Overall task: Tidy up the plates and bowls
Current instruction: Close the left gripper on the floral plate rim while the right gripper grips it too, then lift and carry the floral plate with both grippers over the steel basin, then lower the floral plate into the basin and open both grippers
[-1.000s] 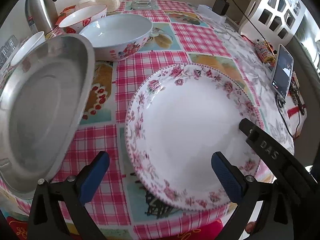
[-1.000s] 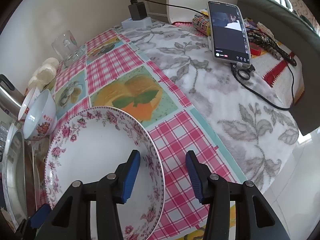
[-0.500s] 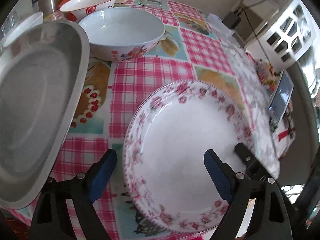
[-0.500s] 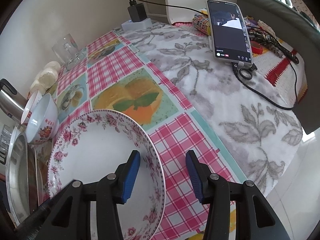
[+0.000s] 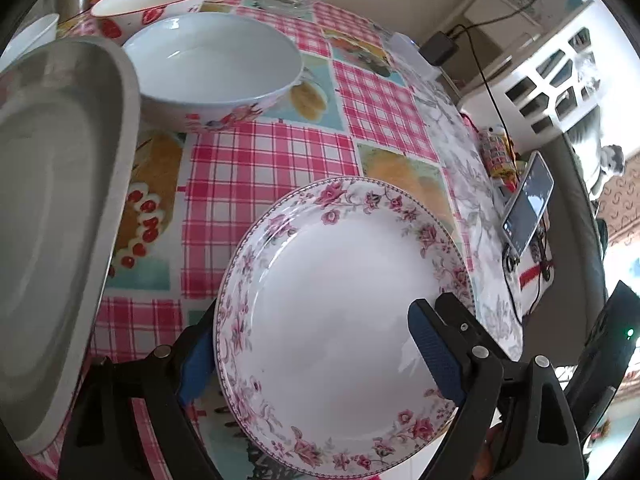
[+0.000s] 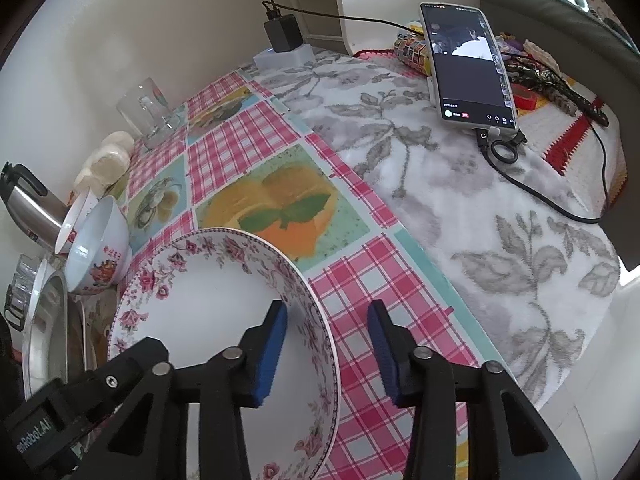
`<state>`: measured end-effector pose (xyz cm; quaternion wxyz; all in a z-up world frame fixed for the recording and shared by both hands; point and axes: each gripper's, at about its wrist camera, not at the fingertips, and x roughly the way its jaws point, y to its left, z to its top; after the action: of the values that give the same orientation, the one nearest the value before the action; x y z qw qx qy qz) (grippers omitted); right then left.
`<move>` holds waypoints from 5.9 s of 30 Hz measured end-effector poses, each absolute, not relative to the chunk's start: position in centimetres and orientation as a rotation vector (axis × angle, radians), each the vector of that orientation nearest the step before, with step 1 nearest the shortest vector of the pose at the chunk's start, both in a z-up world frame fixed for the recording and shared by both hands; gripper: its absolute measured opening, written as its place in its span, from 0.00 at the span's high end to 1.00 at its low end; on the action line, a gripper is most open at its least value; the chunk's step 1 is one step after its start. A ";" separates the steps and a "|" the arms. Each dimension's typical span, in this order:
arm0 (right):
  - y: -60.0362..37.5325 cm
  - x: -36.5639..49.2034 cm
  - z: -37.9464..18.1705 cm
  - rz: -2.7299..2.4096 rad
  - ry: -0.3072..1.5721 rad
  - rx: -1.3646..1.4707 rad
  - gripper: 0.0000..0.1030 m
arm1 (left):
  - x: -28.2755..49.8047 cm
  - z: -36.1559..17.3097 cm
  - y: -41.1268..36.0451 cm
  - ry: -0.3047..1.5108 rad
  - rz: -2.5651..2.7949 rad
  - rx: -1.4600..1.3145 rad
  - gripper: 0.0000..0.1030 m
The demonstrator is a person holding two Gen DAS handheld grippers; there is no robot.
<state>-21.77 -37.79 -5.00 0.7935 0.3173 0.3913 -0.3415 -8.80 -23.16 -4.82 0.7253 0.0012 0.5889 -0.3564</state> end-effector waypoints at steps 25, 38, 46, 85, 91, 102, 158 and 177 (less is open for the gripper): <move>-37.5 -22.0 -5.0 -0.717 0.823 0.702 0.73 | -7.6 -5.1 -21.4 1.265 -0.709 0.029 0.84; -38.2 -23.6 -3.2 -0.656 0.722 0.776 0.73 | -7.5 -3.3 -21.5 1.226 -0.761 -0.006 0.84; -38.2 -24.4 -1.6 -0.650 0.638 0.773 0.73 | -7.7 -1.8 -21.7 1.199 -0.797 -0.033 0.84; -29.4 -16.6 2.2 -0.536 0.587 0.656 0.73 | -0.9 4.2 -11.5 1.069 -0.772 -0.157 0.84; -27.4 -14.5 1.9 -0.506 0.608 0.636 0.73 | 1.1 4.1 -8.7 1.067 -0.743 -0.190 0.84; -23.1 -10.5 1.1 -0.447 0.663 0.589 0.73 | 3.9 3.3 -4.3 1.074 -0.669 -0.232 0.84; -18.0 -4.9 -2.6 -0.411 0.866 0.355 0.72 | 6.5 -1.6 -0.7 1.241 -0.428 -0.180 0.82; -18.7 -6.3 -0.3 -0.440 0.735 0.388 0.69 | 5.6 2.0 -1.1 1.088 -0.426 -0.086 0.52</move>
<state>-6.29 -18.73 -0.34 0.8915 0.1870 0.3540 -0.2119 5.63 -1.10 2.03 0.8331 -0.0407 0.5136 -0.2012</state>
